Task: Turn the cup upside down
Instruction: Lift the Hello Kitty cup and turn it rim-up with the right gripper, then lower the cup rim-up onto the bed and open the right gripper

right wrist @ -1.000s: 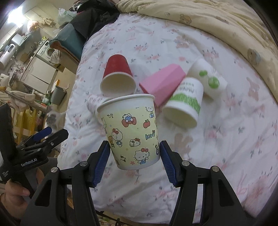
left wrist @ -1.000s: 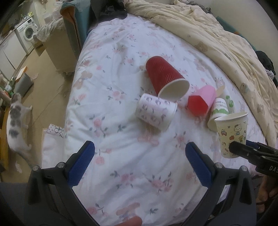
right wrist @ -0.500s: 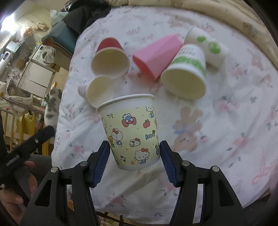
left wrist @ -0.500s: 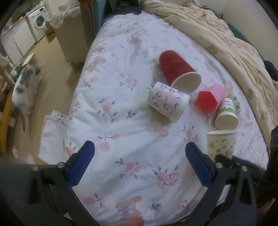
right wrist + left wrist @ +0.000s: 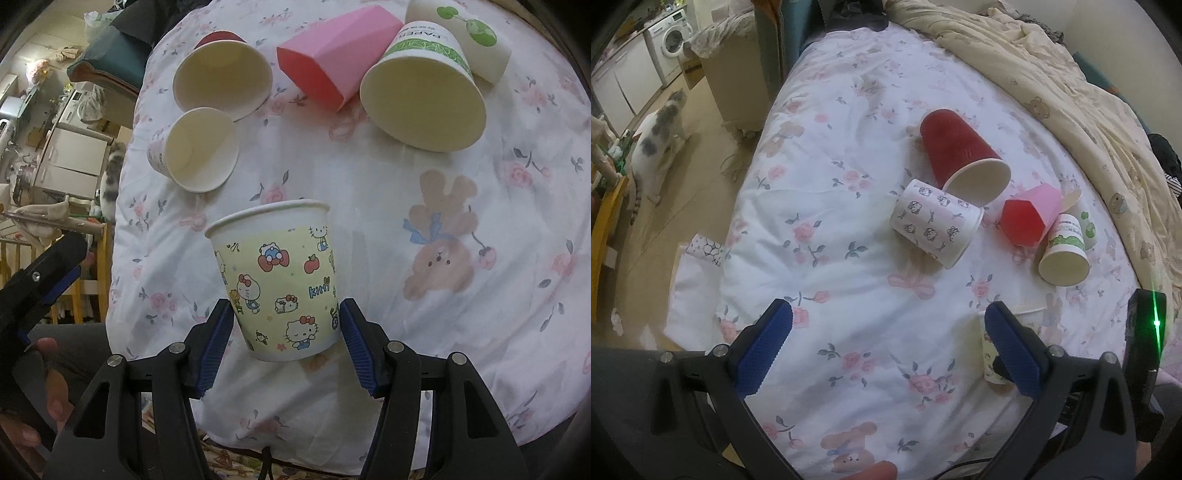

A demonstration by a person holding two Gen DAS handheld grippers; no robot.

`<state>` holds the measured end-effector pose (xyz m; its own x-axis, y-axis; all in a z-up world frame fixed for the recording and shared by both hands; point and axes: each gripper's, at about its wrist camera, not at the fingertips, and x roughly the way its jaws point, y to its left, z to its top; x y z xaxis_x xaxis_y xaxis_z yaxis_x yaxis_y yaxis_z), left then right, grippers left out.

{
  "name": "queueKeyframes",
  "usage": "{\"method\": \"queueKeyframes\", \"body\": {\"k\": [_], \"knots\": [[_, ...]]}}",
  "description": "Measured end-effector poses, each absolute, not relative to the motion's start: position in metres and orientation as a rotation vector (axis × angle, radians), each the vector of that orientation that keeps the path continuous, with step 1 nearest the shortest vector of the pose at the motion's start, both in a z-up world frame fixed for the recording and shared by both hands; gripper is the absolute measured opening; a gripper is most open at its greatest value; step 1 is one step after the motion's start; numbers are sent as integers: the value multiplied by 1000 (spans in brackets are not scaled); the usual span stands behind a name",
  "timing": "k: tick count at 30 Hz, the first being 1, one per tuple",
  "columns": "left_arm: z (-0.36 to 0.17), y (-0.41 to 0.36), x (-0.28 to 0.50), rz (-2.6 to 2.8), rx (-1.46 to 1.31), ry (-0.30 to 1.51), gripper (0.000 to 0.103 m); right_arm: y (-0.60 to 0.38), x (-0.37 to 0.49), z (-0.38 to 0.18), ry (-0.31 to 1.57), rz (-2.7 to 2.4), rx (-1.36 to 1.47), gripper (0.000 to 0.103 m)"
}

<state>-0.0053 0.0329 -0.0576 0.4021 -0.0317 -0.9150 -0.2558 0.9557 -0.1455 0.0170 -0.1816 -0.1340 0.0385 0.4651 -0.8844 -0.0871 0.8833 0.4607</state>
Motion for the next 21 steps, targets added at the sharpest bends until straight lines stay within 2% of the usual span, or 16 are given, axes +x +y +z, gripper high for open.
{"method": "queueKeyframes", "body": {"k": [7, 12, 17, 21], "knots": [[-58, 30, -5, 139, -274, 1150, 103, -181, 18, -134, 1489, 442, 327, 64], [-57, 30, -7, 143, -268, 1143, 103, -183, 18, -128, 1470, 433, 331, 83], [-54, 34, -6, 155, -277, 1128, 103, -185, 16, -115, 1444, 456, 331, 90], [-51, 37, -7, 145, -299, 1124, 103, -197, 12, -94, 1408, 440, 334, 90]]}}
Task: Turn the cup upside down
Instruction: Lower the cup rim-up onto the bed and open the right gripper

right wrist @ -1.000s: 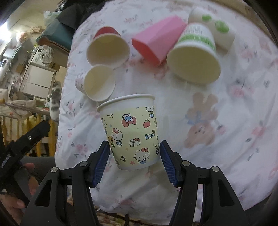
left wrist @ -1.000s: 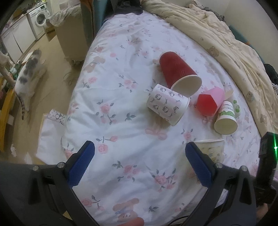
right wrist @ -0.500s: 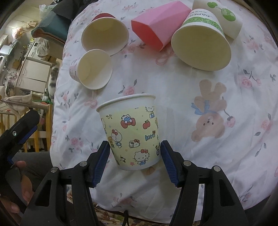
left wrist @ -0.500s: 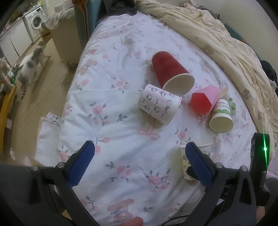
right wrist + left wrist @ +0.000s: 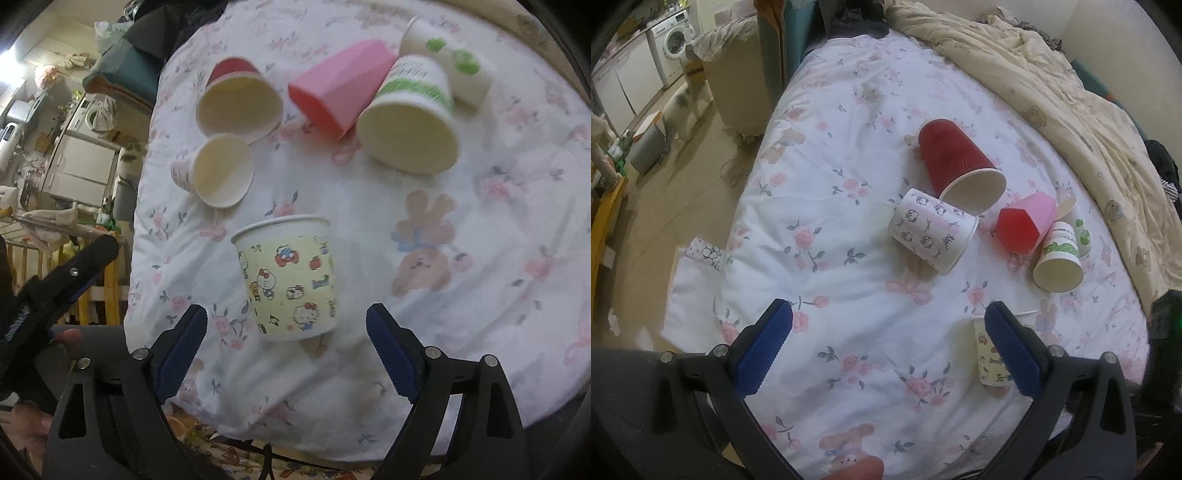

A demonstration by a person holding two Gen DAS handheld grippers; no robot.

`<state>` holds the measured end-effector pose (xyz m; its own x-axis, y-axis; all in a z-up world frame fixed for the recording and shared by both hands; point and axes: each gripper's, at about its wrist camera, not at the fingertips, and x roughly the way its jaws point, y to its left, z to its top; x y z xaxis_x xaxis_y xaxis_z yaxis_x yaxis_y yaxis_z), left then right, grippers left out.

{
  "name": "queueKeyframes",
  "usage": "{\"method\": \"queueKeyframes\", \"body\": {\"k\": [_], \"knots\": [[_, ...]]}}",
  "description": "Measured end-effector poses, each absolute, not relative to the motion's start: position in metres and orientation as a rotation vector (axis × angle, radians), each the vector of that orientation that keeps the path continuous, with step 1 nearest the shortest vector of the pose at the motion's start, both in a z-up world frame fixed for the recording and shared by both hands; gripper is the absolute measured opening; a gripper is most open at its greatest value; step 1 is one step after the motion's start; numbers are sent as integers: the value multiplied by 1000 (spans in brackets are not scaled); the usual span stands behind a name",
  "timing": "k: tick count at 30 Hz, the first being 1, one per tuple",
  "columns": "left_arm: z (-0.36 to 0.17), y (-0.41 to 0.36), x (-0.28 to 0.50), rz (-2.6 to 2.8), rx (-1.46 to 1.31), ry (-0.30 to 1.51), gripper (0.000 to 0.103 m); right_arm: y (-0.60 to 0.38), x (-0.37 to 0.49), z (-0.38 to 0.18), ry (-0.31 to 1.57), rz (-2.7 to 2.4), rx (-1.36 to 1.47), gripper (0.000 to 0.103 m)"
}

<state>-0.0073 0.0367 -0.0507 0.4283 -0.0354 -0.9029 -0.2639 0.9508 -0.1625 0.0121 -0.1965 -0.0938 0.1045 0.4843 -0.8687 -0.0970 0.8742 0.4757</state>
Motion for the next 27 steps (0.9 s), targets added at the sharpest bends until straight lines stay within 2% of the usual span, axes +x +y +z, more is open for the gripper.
{"method": "queueKeyframes", "body": {"k": [7, 13, 27], "knots": [[-41, 34, -11, 122, -290, 1088, 103, -217, 6, -42, 1239, 435, 273, 90], [-36, 32, -15, 130, -274, 1060, 103, -242, 6, -20, 1093, 366, 254, 90], [-47, 4, -10, 119, -207, 1142, 103, -286, 7, -35, 1088, 169, 274, 90]]}}
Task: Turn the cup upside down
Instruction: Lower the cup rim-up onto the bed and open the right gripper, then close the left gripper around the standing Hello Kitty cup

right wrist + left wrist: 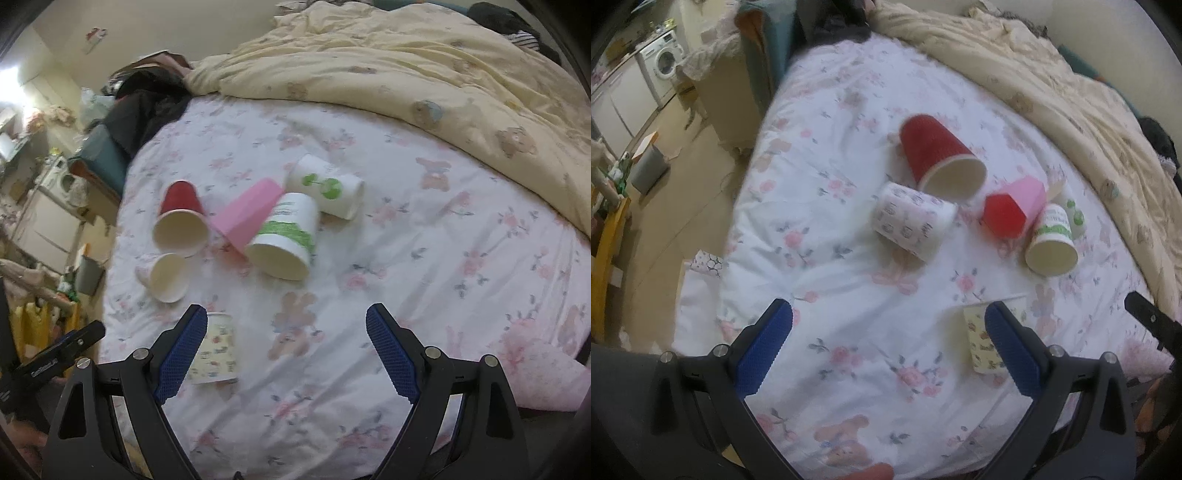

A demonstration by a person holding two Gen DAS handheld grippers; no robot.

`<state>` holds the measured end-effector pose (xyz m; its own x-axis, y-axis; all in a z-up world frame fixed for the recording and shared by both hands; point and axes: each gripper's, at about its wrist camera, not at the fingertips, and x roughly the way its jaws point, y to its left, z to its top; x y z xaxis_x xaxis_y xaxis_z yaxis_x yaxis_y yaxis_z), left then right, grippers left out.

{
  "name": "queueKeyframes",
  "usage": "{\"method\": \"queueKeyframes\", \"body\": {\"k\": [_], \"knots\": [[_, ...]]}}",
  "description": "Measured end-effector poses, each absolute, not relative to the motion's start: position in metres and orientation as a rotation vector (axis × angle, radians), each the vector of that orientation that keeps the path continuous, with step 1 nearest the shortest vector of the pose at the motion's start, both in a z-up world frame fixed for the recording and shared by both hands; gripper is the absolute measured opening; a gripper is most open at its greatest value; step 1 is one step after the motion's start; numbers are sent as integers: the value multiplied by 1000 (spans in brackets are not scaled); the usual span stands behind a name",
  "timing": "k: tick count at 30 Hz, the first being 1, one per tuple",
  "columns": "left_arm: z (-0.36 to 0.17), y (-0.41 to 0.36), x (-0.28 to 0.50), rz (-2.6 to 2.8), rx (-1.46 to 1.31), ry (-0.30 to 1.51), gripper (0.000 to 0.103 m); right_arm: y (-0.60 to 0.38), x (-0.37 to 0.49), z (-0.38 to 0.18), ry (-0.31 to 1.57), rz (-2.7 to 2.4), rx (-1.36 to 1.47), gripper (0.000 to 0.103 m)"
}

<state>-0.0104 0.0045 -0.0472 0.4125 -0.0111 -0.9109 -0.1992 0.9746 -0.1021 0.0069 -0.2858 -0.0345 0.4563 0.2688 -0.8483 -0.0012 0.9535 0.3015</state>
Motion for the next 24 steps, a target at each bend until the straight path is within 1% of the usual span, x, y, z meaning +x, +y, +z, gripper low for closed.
{"method": "queueKeyframes", "body": {"k": [4, 10, 11, 12, 13, 18, 19, 20, 21, 23, 24], "knots": [[-62, -23, -1, 59, -221, 1240, 103, -302, 8, -38, 1105, 134, 318, 90], [-81, -68, 9, -7, -175, 1322, 103, -312, 10, -33, 1096, 132, 365, 90], [-87, -73, 12, -13, -182, 1346, 101, -311, 11, -33, 1099, 136, 368, 90], [-93, -77, 15, -14, -184, 1363, 97, -311, 12, -33, 1102, 139, 374, 90], [-98, -81, 17, -11, -179, 1373, 96, -312, 13, -33, 1104, 143, 383, 90], [-120, -96, 23, 5, -129, 1368, 94, -314, 15, -35, 1115, 167, 428, 90], [-124, -97, 24, 1, -135, 1377, 92, -314, 15, -35, 1118, 165, 424, 90], [-128, -97, 24, 4, -140, 1387, 86, -313, 16, -36, 1121, 163, 422, 90], [-130, -97, 24, 9, -144, 1394, 83, -313, 16, -37, 1125, 165, 422, 90], [-133, -98, 23, 9, -151, 1400, 83, -312, 16, -38, 1130, 167, 419, 90], [-134, -98, 23, 5, -156, 1399, 77, -311, 16, -38, 1132, 167, 417, 90]]}}
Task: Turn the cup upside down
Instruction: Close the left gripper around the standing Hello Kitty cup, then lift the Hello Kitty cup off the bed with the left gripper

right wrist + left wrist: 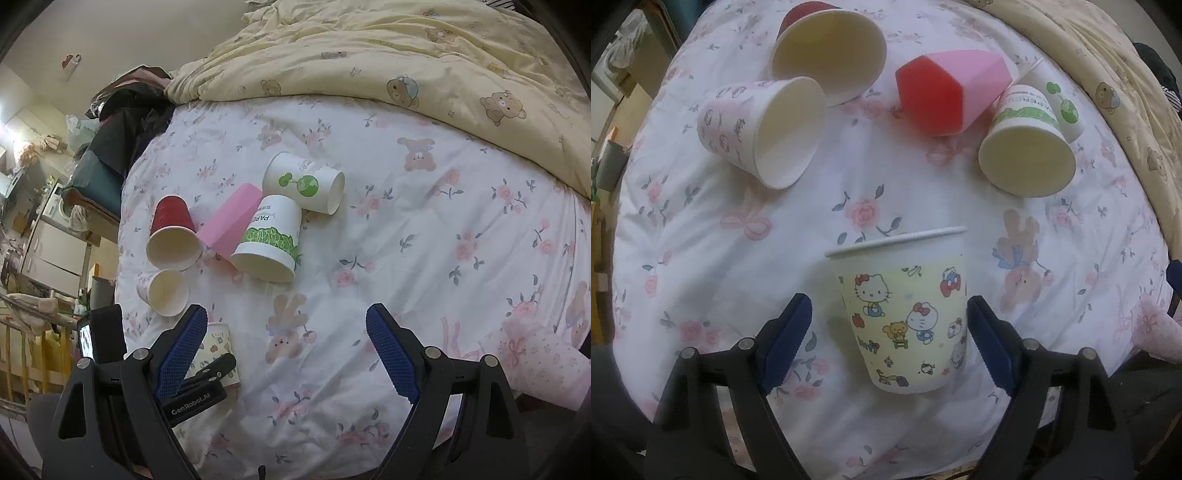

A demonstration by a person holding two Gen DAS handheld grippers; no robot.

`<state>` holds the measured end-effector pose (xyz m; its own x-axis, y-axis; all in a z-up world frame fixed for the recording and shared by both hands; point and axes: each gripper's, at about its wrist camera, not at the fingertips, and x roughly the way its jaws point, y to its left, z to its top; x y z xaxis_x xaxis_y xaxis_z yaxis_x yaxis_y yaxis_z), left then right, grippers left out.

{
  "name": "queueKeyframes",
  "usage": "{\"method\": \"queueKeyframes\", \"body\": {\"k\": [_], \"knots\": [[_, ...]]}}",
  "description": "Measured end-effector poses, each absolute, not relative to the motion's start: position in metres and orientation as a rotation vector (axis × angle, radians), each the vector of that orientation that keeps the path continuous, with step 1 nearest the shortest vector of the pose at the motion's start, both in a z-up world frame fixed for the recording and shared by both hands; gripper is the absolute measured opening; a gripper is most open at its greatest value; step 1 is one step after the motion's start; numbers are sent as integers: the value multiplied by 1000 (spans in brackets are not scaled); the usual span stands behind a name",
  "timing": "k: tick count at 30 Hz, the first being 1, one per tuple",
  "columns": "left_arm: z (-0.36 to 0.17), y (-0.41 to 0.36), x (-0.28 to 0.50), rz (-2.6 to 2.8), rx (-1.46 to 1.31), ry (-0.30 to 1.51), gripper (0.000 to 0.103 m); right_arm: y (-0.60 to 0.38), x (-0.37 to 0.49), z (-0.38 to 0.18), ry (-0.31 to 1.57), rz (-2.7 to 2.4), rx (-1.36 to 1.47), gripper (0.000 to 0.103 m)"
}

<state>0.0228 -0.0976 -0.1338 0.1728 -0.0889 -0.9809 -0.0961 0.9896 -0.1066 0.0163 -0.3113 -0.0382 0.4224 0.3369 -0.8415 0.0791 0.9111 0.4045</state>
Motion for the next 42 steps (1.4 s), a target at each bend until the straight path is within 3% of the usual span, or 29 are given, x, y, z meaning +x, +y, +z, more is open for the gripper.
{"method": "queueKeyframes", "body": {"k": [2, 5, 26, 42], "knots": [[-134, -97, 22, -23, -178, 1394, 59, -310, 17, -38, 1133, 171, 416, 90], [-131, -94, 21, -31, -194, 1389, 57, -308, 17, -38, 1130, 171, 403, 90], [-54, -22, -8, -44, -191, 1244, 57, -281, 15, -36, 1120, 235, 340, 90], [-51, 1, 2, -51, -264, 1168, 57, -250, 15, -41, 1124, 270, 246, 90]]}}
